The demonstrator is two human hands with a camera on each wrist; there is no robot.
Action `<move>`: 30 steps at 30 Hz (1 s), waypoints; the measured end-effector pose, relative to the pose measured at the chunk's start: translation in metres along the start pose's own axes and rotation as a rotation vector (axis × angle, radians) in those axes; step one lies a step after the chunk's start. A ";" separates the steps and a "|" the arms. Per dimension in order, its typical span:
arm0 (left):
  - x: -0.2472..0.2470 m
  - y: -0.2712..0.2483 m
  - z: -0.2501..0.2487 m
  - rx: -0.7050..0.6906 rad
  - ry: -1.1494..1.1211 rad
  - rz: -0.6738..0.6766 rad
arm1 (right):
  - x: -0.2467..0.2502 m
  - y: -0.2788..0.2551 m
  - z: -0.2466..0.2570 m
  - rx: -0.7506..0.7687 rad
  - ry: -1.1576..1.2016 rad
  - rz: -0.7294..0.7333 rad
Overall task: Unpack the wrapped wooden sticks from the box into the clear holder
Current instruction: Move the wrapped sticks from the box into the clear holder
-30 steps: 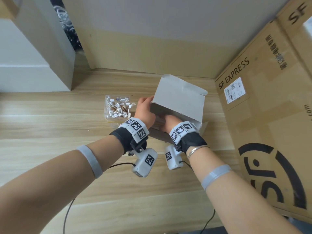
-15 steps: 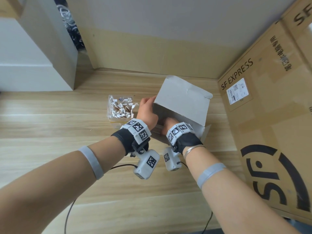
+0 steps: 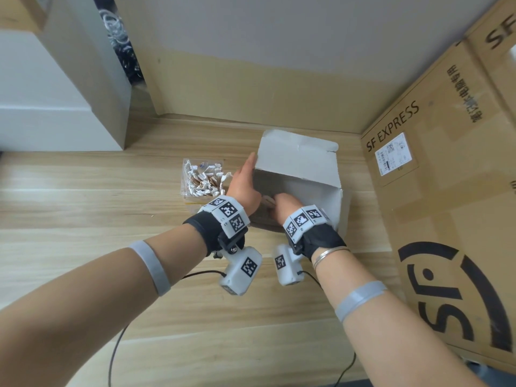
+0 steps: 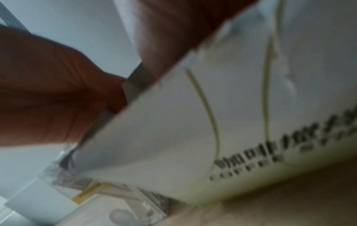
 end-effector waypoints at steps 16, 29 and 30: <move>0.012 0.006 0.013 -0.045 0.286 0.056 | 0.046 -0.028 0.016 0.236 0.703 -0.282; 0.081 0.010 0.042 0.004 0.647 -0.061 | 0.081 -0.041 0.092 0.469 1.003 -0.455; 0.083 0.011 0.047 0.018 0.625 -0.059 | 0.081 -0.041 0.095 0.474 1.007 -0.463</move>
Point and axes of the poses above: each hand's wrist, its own y-axis towards the middle knuckle, its own x-axis out of the back of the hand, z = x × y, the point moved 3 cm from there along y, towards the middle knuckle, and after that the axes turned 6 degrees about -x, right-handed, at the moved point
